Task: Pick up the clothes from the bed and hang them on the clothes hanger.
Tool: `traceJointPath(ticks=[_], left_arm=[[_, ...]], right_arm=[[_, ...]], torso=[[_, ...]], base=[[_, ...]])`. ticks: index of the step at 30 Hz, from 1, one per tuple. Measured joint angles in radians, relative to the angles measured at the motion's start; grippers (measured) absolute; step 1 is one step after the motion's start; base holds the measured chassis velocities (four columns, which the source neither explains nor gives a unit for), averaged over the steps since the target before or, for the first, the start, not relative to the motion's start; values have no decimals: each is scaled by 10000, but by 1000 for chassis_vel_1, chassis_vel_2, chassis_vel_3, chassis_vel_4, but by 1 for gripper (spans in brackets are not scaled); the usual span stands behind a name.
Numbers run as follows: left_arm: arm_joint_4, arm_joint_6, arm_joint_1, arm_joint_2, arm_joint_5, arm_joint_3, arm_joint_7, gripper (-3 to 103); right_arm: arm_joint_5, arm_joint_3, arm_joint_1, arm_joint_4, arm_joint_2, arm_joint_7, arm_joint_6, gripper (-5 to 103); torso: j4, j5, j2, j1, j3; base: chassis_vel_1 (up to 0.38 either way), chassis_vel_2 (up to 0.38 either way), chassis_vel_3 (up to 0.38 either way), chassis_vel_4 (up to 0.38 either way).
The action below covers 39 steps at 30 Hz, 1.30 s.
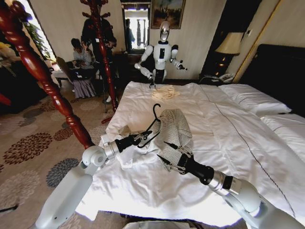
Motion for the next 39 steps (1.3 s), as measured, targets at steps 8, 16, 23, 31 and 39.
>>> traceJointPath(ticks=[8, 16, 23, 31, 39], left_arm=[[637, -402, -303, 880, 577, -765, 1611, 2], [1088, -797, -299, 2216, 929, -1469, 3501, 2], [848, -960, 26, 2625, 1097, -1855, 4217, 2], [541, -1170, 320, 2655, 1680, -2178, 4871, 2], [277, -1325, 169, 2741, 1783, -2065, 5207, 2]], right_arm=[[572, 651, 561, 377, -230, 2988, -1467, 97], [2751, 1459, 1140, 116, -2235, 2739, -1781, 100], [5869, 1169, 2616, -1202, -4093, -1708, -1832, 100], [6542, 851, 3688, -3409, -4726, -4130, -2080, 100], [5580, 722, 4172, -4785, -4734, -6579, -2434, 100]], torso=[[0, -1, 0, 0, 1], [0, -2, 0, 0, 1], [1, -2, 0, 0, 0], [-2, 1, 0, 0, 1], [-2, 3, 0, 0, 0]], base=[[0, 0, 0, 0], [0, 0, 0, 0], [0, 0, 0, 0], [0, 0, 0, 0], [0, 0, 0, 0]])
